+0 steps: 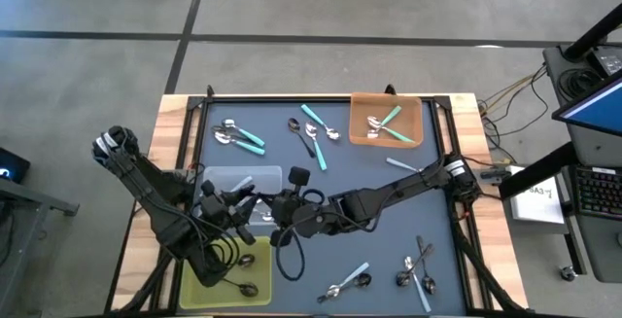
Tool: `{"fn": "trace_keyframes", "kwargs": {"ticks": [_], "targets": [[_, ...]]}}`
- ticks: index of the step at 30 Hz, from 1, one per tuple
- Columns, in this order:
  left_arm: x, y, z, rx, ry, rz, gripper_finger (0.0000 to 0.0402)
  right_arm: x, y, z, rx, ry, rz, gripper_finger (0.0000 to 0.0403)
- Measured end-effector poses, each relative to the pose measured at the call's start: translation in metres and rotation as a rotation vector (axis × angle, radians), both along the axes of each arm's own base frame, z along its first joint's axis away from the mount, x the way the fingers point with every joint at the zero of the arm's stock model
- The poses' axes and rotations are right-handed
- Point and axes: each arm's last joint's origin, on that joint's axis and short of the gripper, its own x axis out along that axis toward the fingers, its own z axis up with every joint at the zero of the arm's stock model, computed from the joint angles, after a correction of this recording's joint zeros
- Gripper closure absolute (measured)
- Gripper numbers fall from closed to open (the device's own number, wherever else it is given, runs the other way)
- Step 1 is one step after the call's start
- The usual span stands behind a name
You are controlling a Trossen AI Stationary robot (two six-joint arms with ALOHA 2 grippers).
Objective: Sort silverware by color (type)
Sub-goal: Put the black spoon into the yellow bin
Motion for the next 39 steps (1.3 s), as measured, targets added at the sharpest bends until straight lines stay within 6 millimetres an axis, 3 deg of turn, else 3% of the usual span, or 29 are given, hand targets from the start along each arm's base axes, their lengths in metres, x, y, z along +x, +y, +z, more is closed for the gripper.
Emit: {"fn": "trace_keyframes", "kwargs": {"ticks": [6,14,23,28,33,39], "targets": [[0.001,0.000,0.000,-0.008,-0.001,0.003,0.0391,0.000,-0.001,-0.001,0.002,0.000,-0.025,0.0394],[0.001,0.000,-0.001,-0.045,0.021,-0.012,0.0401,0.000,-0.001,-0.002,-0.008,0.013,-0.025,0.0386],[0.000,0.001,-0.007,-0.121,0.179,-0.069,0.0402,-0.011,-0.002,-0.004,0.082,0.132,0.064,0.0302],[-0.001,-0.001,-0.010,-0.247,0.400,-0.186,0.0402,-0.028,-0.007,-0.007,0.178,0.264,0.010,0.0263],[-0.005,-0.003,0.006,-0.369,0.455,-0.346,0.0401,-0.048,-0.012,-0.007,0.347,0.382,-0.066,0.0257],[-0.012,-0.001,0.037,-0.453,0.611,-0.609,0.0401,-0.063,-0.017,-0.008,0.377,0.485,-0.134,0.0273]]}}
